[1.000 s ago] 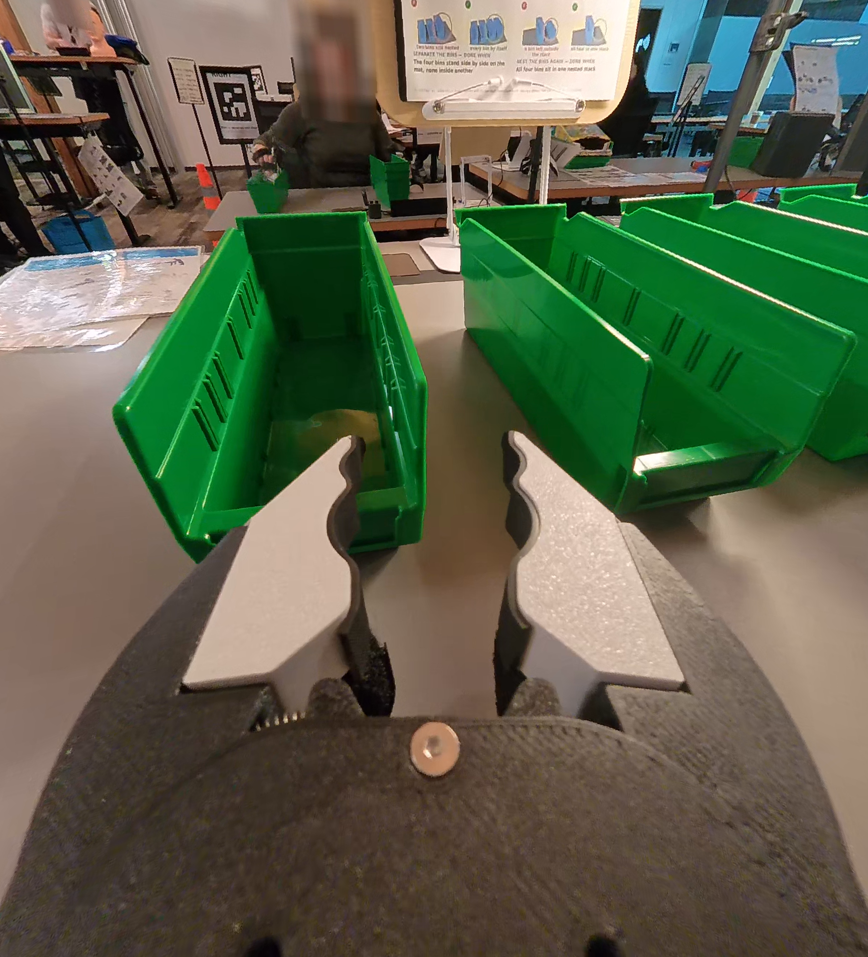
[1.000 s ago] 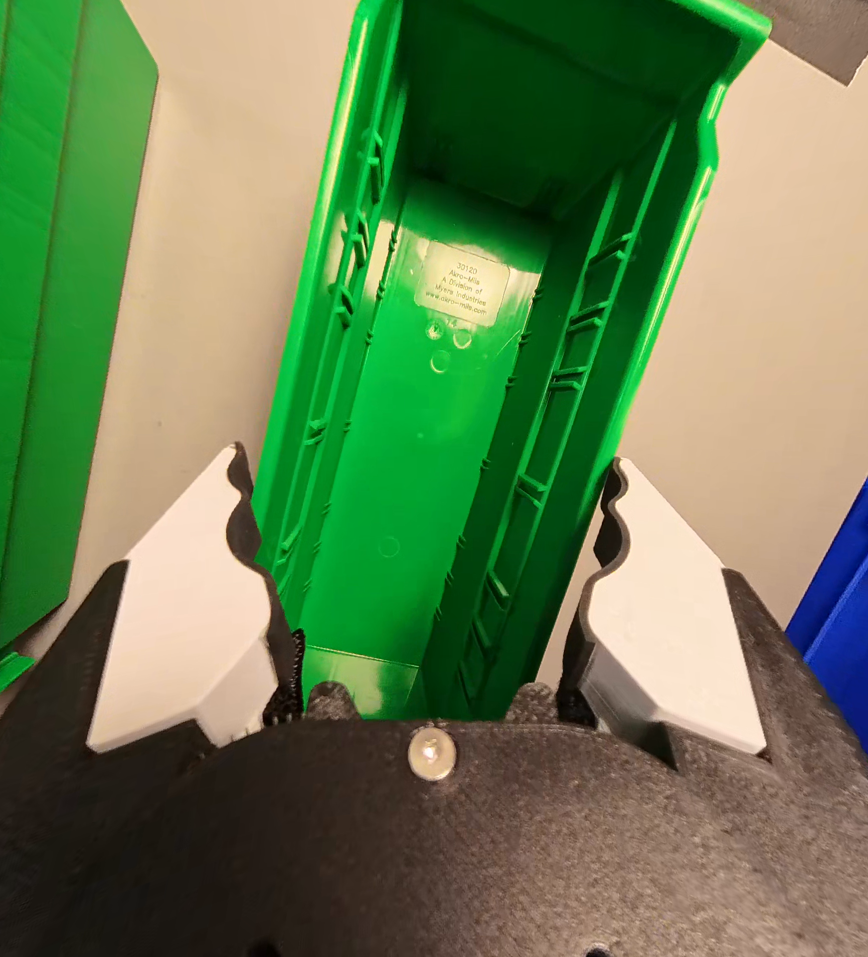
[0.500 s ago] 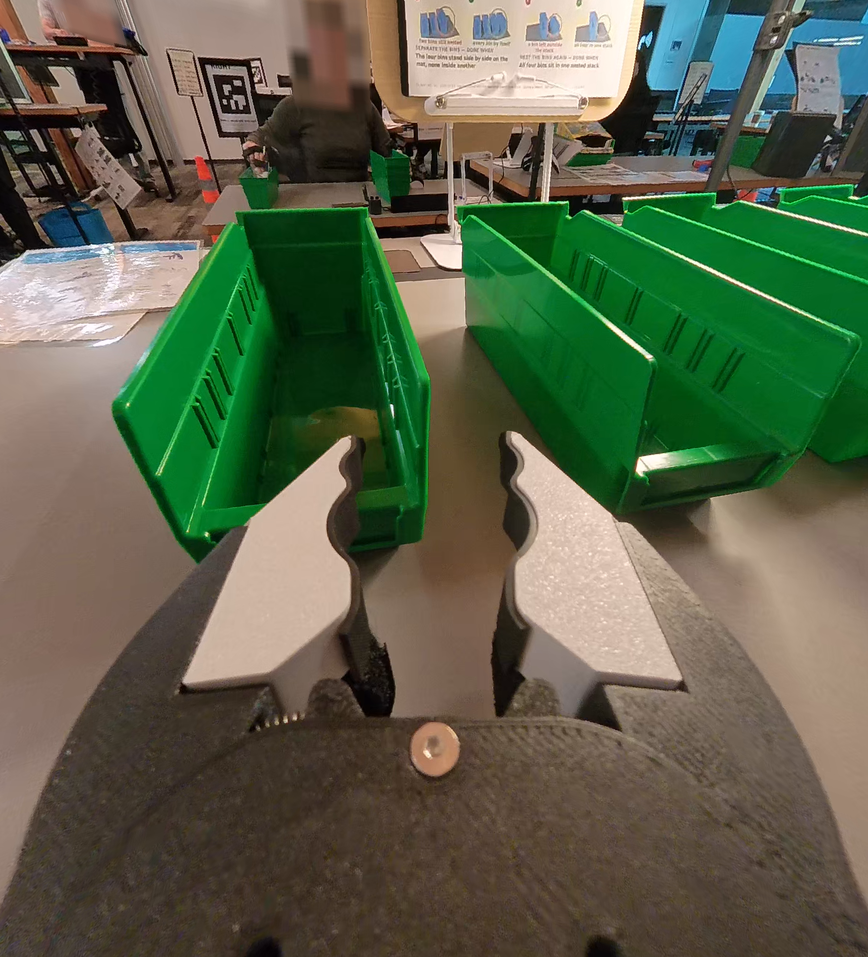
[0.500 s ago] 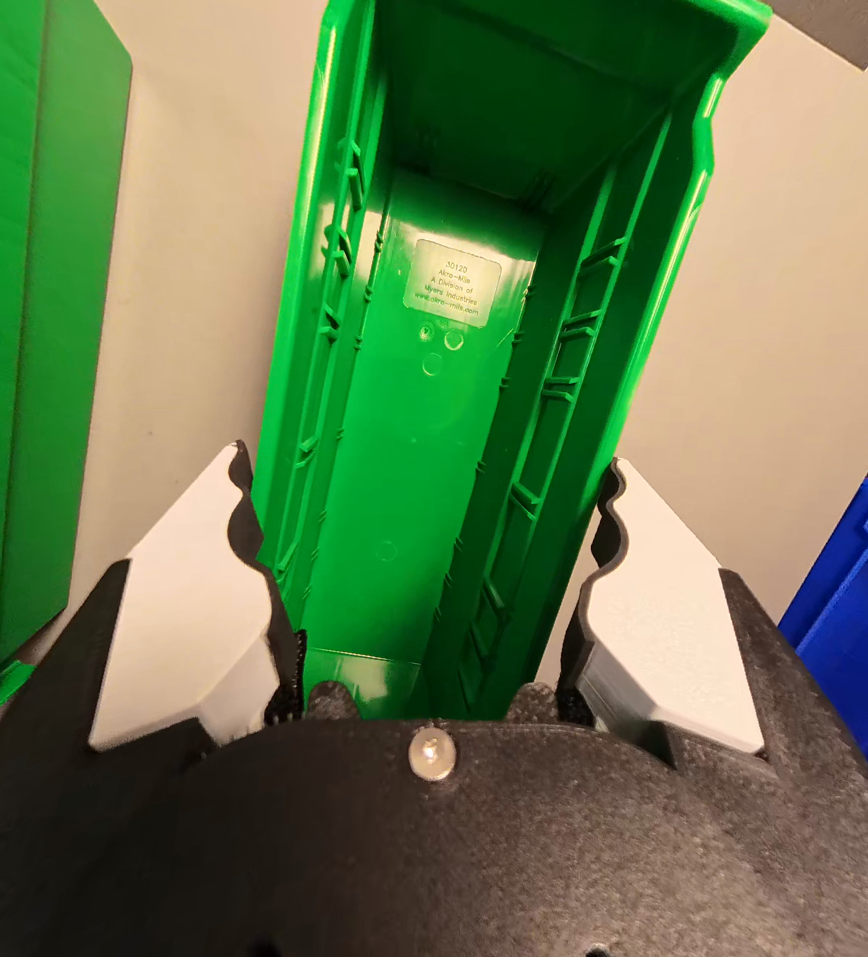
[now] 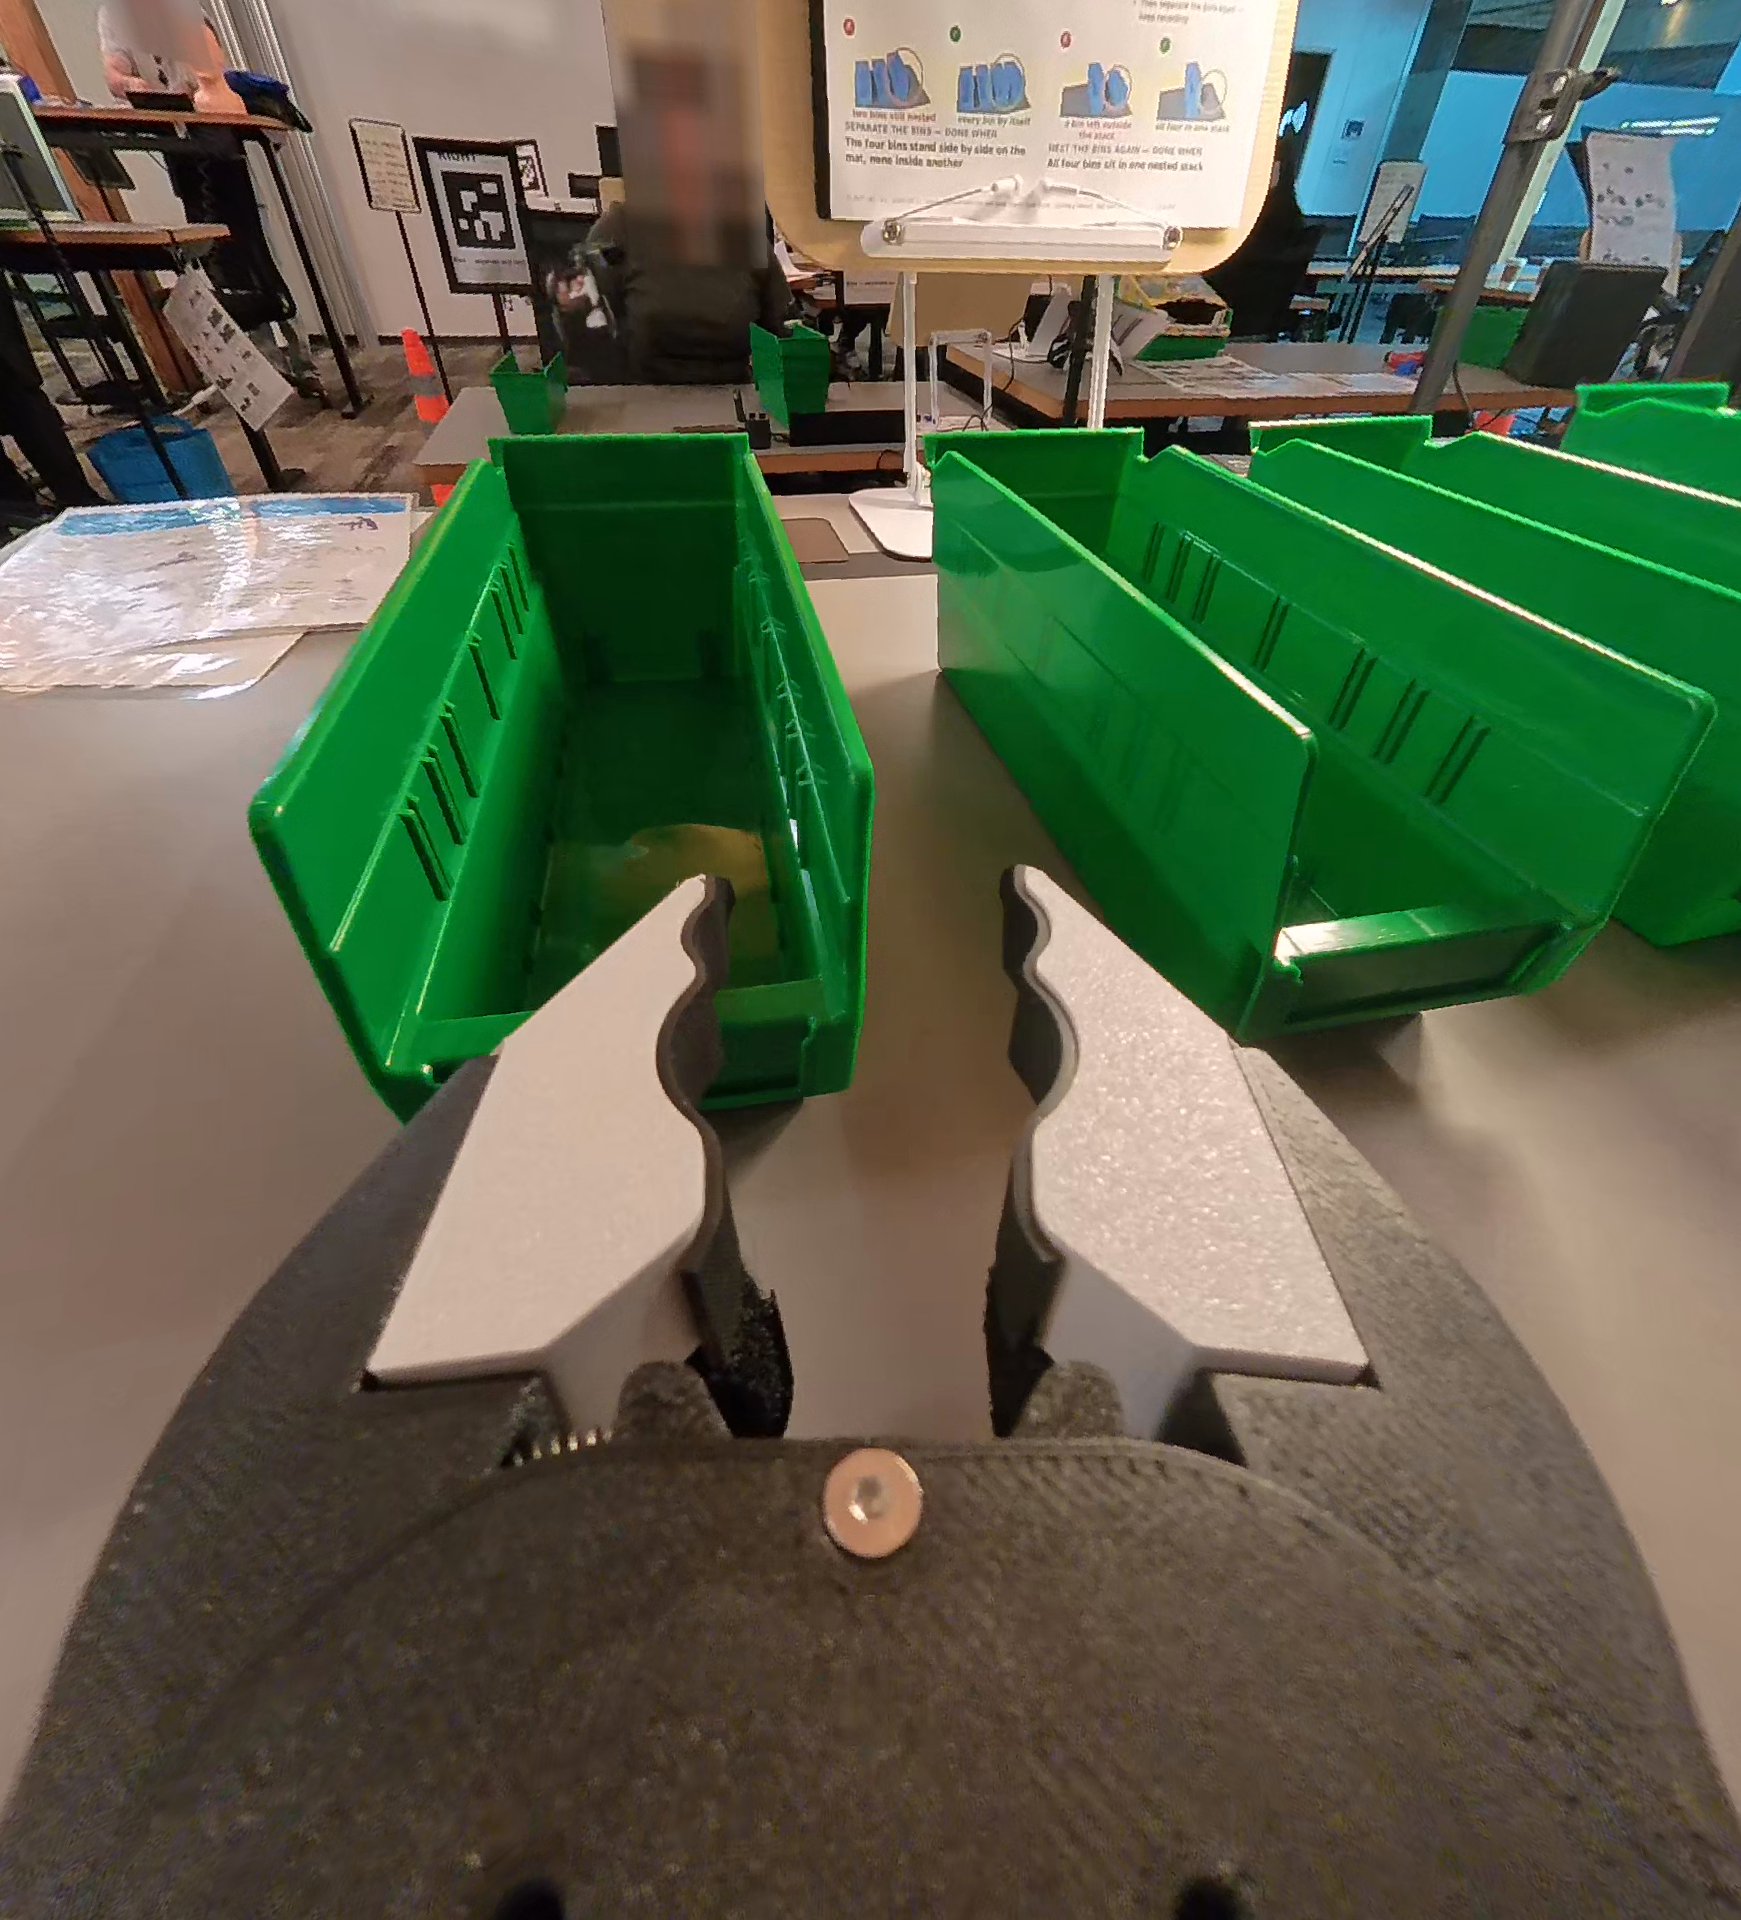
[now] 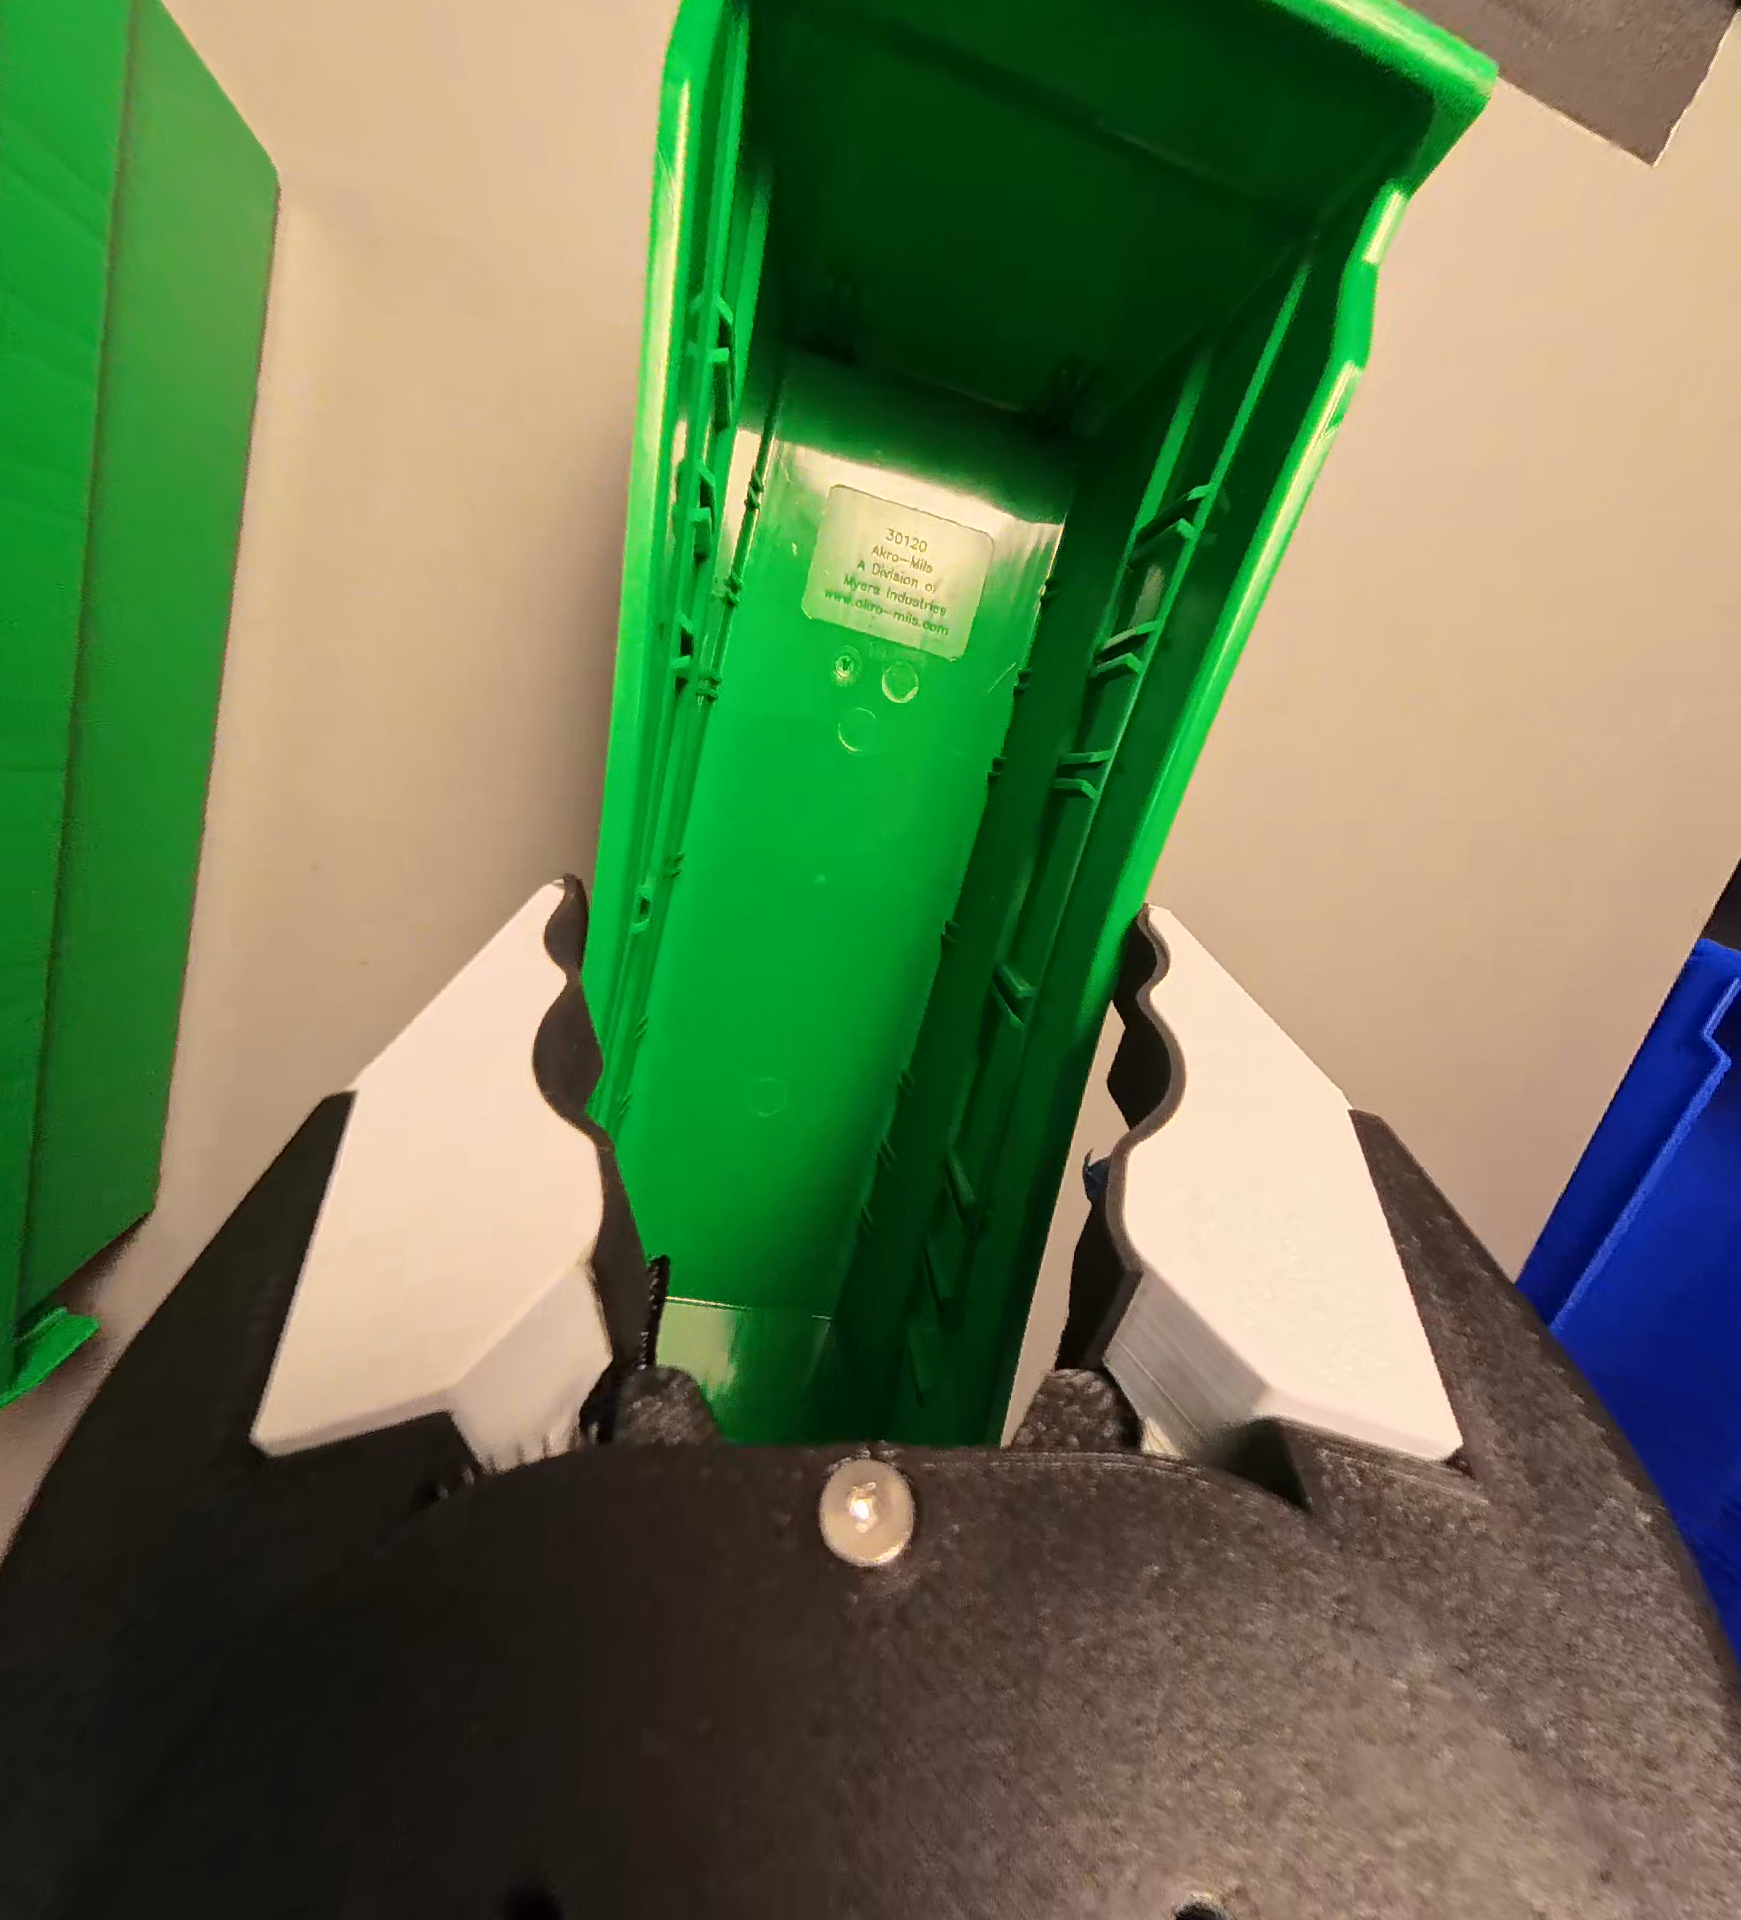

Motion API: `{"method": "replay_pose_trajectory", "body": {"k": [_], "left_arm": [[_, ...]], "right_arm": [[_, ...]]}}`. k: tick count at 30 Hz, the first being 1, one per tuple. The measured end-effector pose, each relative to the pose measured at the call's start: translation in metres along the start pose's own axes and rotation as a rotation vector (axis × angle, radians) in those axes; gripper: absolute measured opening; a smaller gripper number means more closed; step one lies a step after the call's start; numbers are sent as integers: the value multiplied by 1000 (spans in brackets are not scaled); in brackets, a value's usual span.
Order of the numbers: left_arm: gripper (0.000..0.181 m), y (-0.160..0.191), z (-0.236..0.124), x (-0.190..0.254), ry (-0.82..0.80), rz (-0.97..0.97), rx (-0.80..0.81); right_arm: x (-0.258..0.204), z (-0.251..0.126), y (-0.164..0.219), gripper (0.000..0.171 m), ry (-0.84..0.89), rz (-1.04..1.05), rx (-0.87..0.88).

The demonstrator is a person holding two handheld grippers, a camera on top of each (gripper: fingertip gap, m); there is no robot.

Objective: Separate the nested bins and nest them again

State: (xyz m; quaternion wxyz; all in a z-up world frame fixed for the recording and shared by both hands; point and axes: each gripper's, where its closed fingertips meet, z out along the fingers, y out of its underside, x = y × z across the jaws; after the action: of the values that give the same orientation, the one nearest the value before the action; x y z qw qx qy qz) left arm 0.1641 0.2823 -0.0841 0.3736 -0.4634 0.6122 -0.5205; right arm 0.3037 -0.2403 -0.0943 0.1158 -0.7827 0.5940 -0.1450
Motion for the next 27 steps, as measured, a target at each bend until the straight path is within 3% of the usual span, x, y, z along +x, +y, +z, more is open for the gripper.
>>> {"method": "replay_pose_trajectory", "body": {"k": [6,14,27], "left_arm": [[52,2,2,-1,-10,3,-17],[51,2,2,-3,-16,-7,-15],[51,3,-1,-6,-14,-63,-17]], "right_arm": [[-13,-40,-11,102,-50,-16,80],[-70,-96,-43,103,-140,-90,176],[-125,-118,-62,104,-135,-52,142]]}}
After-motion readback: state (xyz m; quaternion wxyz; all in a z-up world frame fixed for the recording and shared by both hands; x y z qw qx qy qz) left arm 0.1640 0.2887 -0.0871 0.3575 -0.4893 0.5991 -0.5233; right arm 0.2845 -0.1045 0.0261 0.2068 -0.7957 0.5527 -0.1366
